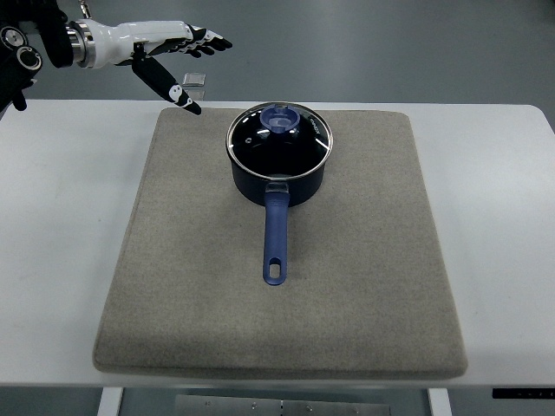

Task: Open pot lid and place left with left hand
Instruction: 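Move the left hand over the pot toward the blue lid knob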

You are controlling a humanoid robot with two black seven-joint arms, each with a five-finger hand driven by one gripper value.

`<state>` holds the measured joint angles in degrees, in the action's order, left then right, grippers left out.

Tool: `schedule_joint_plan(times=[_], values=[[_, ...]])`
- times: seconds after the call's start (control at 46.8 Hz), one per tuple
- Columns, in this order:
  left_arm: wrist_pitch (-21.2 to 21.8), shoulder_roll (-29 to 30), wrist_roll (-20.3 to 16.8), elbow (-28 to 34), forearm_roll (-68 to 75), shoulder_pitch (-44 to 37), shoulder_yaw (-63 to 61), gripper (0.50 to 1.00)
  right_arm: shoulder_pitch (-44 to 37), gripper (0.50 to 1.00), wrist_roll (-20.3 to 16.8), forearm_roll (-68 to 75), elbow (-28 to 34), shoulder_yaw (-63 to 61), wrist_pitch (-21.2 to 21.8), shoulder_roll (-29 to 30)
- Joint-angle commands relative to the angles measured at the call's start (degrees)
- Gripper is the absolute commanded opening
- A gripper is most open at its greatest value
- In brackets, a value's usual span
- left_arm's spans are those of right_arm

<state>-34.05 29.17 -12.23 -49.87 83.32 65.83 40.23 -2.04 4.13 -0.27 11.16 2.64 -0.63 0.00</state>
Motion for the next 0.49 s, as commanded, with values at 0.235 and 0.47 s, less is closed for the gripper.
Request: schedule_joint_plan(times=[0.235,0.47], values=[[0.91,-1.48,0.10,-7.35,12.83,2.63,-2.69,0.969,-0.07,0.917,0.00,0.01,0.01,0.00,0.01,0.00],[1.09,-5.26,0.62,-6.65,13.45,6.85,-9.29,0.971,-0.07,0.917,0.00,-0.08,0.01,0.00,0.01,0.00]])
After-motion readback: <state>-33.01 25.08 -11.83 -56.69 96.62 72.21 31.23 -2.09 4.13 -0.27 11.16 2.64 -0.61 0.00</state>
